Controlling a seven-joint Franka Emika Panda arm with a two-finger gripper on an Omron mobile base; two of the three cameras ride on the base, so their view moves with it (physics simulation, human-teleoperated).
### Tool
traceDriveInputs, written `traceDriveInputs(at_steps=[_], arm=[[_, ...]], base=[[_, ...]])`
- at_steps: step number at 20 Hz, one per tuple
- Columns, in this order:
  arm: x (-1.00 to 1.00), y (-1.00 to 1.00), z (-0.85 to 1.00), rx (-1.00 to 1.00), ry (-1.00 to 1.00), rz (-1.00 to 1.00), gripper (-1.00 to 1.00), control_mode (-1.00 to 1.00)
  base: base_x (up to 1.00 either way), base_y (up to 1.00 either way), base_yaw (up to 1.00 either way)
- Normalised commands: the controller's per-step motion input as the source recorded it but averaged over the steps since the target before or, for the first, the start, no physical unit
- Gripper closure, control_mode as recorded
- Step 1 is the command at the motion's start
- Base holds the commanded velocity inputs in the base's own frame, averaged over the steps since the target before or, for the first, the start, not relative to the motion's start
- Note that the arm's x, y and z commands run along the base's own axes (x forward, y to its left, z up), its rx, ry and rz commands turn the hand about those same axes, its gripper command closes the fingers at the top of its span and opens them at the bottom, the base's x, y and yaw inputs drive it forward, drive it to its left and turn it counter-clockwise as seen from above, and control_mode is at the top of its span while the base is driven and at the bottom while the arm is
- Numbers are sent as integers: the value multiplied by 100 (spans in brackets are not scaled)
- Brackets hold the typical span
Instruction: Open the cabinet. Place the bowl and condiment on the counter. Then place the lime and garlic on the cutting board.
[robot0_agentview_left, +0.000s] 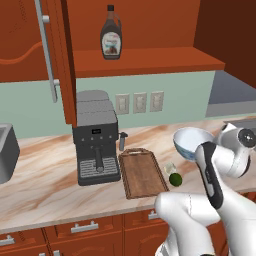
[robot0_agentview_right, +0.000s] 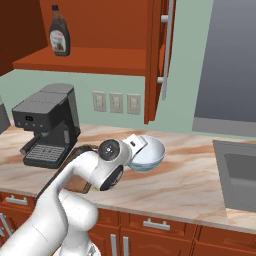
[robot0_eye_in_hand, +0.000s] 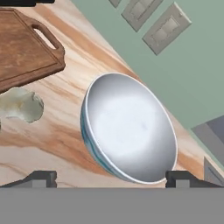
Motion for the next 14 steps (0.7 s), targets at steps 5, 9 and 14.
traceDriveInputs(at_steps=[5,9,14], arm=[[-44,33,40,-3,0,2,-100,-100],[-43,34,41,-6,0,2,-100,-100],[-37,26,48,-2,-3,1,-100,-100]], base=[[0,0,0],[0,0,0],[0,0,0]])
